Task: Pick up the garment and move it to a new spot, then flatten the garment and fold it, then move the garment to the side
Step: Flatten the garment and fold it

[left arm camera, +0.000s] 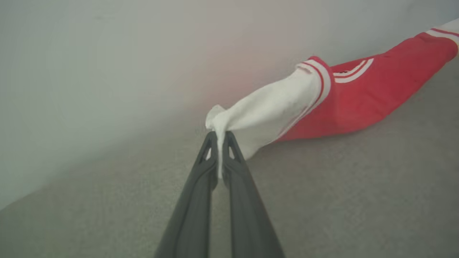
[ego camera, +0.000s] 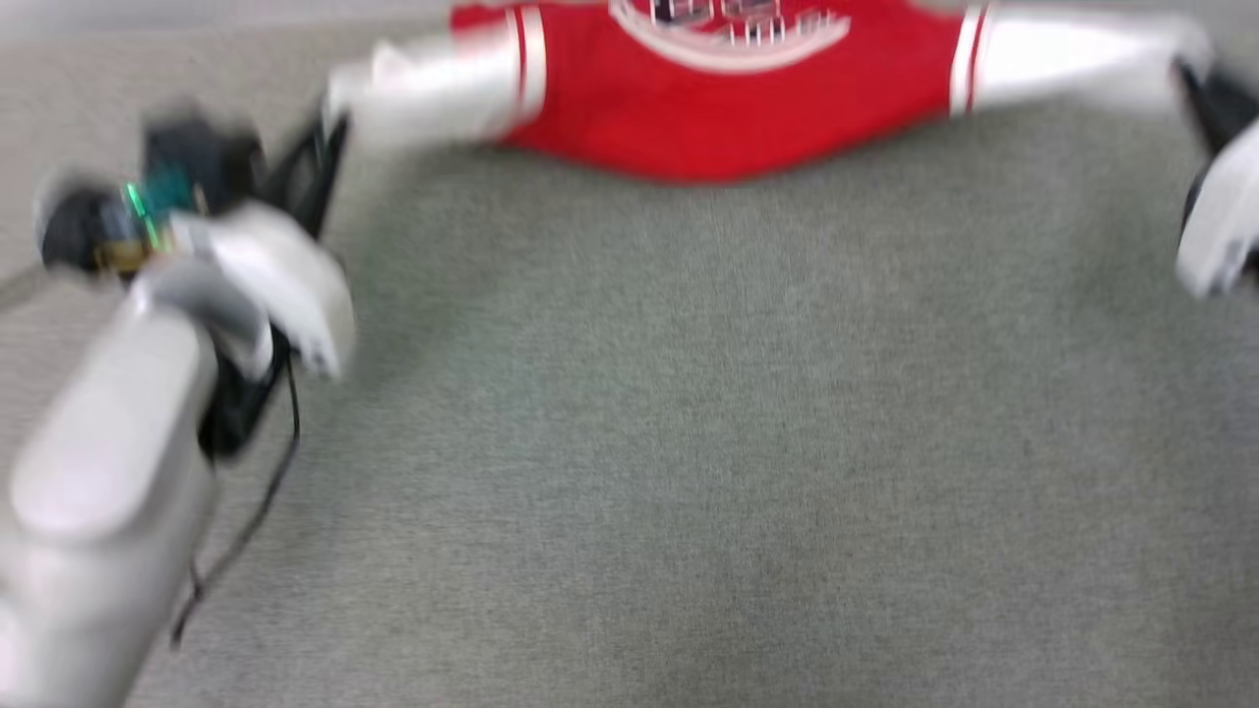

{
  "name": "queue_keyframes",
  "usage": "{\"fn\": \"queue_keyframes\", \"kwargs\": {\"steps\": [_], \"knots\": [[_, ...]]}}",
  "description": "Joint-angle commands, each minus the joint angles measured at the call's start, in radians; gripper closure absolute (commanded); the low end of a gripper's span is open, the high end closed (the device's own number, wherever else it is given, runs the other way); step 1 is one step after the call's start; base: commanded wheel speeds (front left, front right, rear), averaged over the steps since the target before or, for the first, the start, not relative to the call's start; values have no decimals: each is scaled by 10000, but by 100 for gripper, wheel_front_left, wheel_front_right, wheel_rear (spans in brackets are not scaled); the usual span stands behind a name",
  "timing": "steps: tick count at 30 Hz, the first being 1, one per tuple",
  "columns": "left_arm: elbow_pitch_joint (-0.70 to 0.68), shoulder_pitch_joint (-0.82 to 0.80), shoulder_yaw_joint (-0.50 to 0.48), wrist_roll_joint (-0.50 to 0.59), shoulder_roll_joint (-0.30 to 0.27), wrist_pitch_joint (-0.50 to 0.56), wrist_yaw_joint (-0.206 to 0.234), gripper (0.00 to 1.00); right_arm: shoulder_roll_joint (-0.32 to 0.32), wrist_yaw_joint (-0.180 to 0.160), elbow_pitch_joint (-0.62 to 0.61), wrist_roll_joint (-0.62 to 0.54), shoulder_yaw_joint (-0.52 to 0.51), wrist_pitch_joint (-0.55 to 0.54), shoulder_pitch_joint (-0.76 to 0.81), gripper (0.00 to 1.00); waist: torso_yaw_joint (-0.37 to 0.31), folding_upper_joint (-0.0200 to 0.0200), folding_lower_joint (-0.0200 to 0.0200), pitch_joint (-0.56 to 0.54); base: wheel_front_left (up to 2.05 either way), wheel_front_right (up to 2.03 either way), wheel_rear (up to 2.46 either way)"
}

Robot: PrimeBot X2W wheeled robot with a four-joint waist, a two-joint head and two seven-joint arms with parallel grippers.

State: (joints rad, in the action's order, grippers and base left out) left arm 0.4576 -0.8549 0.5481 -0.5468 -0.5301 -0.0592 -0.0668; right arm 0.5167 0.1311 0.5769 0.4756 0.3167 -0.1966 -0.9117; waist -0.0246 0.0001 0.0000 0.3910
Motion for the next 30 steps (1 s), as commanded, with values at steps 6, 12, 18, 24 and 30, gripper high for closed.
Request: {"fn": "queue_keyframes", "kwargs": {"steps": [6,12,18,24,30], "knots": [[-1397,3666,349,-704,-697,530,472,100,1018,-9,-1435,1466,35,-423,3341,100,355,-1,0,-1919,0,0,0],[-2391,6019,742,-1108,-1186,1011,905,100,1608,-9,-2309,1566,-285,-663,5719,100,420,-1,0,-2750,0,0,0],[-2949,7482,742,-1535,-1529,1149,1339,100,1982,-9,-3355,1592,-744,-1240,7754,100,522,-1,0,-3204,0,0,0],[-3266,8431,621,-1827,-1935,1097,1594,100,1852,-10,-4218,1709,-1469,-2175,9554,100,540,-1,0,-3373,0,0,0],[-3730,9258,821,-2083,-2307,1445,1643,100,1523,-9,-5452,1817,-2153,-3441,11315,100,535,-1,0,-3446,0,0,0]]}}
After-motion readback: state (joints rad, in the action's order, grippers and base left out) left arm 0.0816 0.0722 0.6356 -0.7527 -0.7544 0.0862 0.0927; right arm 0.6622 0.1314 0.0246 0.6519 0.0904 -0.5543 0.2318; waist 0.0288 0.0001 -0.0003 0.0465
